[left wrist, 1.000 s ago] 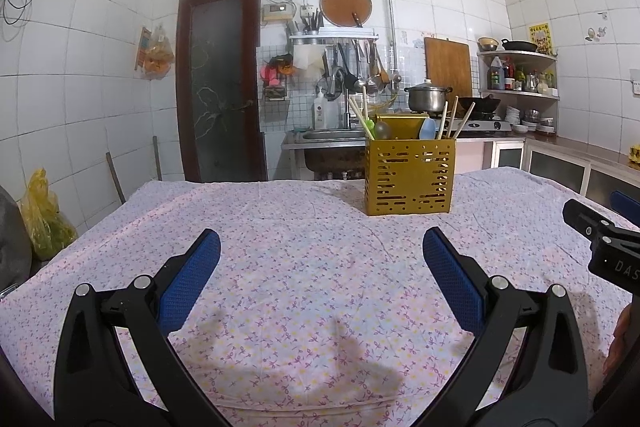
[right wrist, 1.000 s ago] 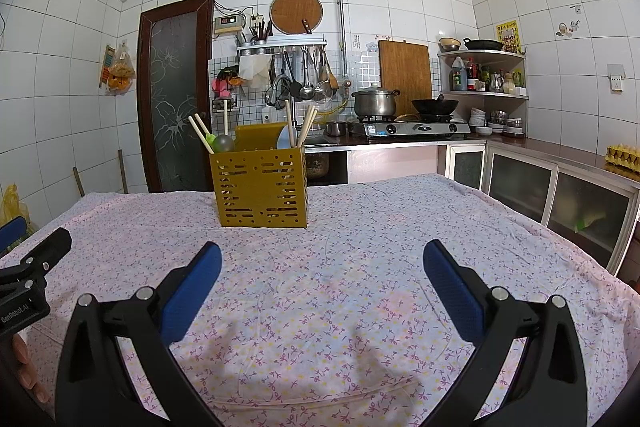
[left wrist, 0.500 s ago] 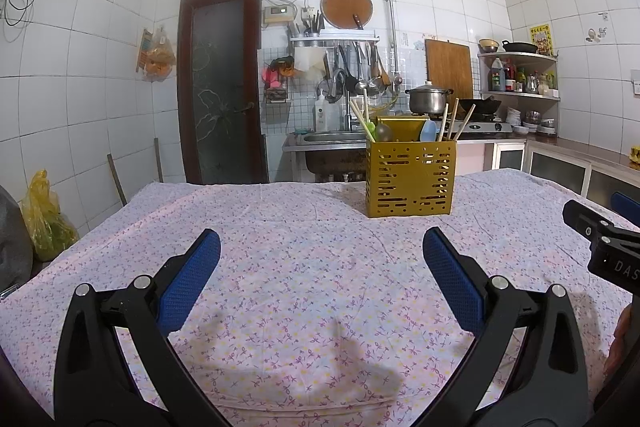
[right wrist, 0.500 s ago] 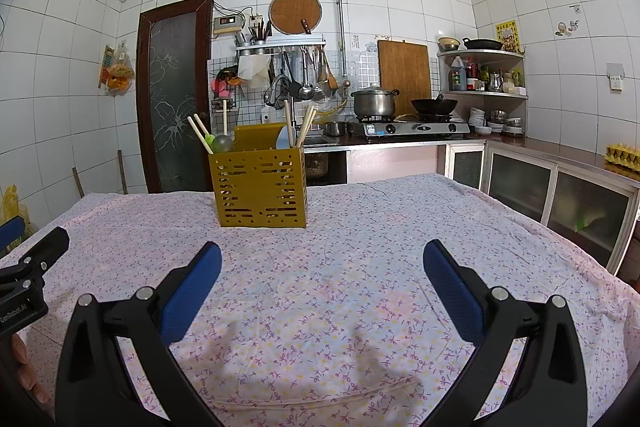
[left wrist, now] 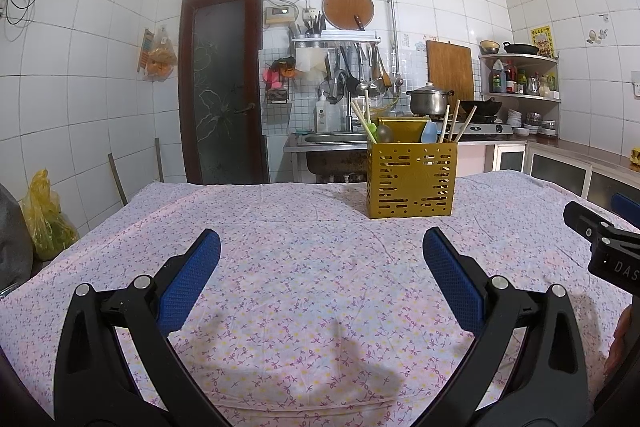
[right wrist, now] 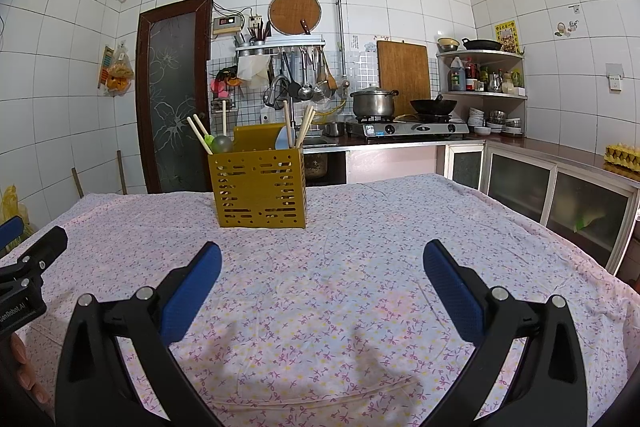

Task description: Organize utensils

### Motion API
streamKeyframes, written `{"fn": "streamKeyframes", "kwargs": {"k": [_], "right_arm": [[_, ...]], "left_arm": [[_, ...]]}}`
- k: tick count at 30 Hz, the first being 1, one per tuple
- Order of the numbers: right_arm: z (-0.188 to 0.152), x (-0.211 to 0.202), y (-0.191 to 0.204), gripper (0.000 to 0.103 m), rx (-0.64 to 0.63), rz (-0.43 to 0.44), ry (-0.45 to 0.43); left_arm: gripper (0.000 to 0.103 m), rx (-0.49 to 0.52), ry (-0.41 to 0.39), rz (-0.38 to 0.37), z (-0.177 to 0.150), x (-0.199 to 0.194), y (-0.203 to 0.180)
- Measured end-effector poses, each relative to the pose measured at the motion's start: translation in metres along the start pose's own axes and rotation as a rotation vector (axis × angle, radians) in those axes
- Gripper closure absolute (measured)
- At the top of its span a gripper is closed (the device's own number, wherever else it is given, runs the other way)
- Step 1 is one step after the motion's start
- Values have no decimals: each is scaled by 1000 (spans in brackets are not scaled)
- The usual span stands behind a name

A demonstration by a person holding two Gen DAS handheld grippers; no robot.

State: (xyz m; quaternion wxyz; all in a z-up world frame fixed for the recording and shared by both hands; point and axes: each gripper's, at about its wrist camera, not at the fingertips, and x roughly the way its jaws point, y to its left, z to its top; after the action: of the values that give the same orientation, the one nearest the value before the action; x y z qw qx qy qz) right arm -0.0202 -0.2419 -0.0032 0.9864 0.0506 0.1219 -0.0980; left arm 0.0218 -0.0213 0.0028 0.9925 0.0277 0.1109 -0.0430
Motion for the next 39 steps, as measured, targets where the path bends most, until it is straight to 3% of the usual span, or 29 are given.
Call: {"fn": "streamKeyframes", "kwargs": {"k": [39], "right_arm": [[0,1,-1,4,0,-4,-1]], "left_arm": [[5,-3,-4,1,3,-1,0]]}}
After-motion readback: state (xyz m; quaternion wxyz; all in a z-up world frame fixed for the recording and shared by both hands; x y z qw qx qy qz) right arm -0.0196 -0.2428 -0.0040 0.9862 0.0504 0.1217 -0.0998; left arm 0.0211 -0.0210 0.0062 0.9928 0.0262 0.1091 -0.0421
